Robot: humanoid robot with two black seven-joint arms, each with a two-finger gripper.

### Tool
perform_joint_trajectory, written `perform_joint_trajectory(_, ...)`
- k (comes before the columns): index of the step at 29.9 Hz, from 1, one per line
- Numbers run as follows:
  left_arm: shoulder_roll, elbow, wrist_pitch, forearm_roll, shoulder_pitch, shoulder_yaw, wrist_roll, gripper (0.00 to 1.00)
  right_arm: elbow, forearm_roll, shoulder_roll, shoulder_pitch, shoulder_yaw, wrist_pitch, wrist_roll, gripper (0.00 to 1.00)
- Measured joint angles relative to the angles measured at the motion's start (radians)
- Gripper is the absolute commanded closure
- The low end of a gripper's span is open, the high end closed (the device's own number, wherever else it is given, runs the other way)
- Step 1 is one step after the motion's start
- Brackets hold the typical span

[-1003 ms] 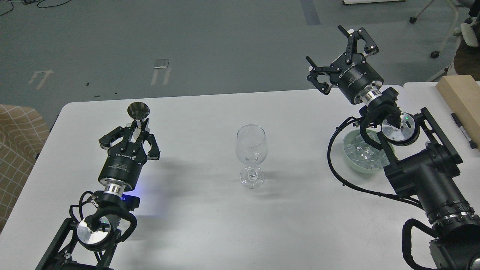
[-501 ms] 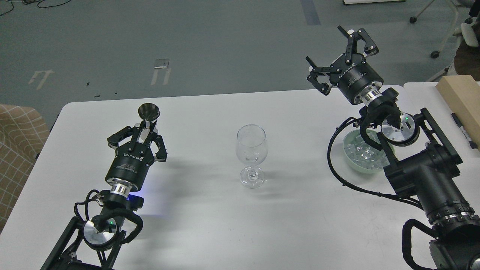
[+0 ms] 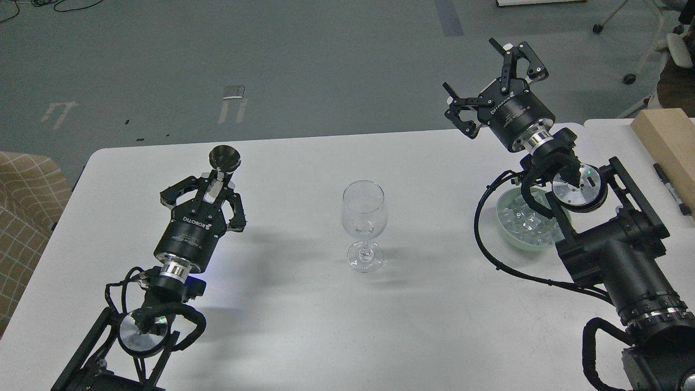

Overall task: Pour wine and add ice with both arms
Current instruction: 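Lift the jigger with the left gripper and carry it toward the wine glass, then bring the held jigger above the wine glass rim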

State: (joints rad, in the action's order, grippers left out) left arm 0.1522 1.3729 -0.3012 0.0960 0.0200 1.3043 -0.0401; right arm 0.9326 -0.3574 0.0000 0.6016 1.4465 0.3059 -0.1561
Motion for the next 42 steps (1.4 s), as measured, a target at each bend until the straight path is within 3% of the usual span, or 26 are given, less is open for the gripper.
perform_joint_trajectory(28, 0.015, 0.041, 0.011, 0.022, 0.027, -0.099, 0.017, 1.00, -0.006, 0.000, 0.000, -0.009, 0.000, -0.001, 0.000, 0.00)
perform_joint_trajectory(42, 0.006, 0.099, 0.058, 0.017, 0.007, -0.143, 0.027, 1.00, -0.013, 0.000, 0.000, -0.010, 0.000, -0.001, 0.000, 0.00)
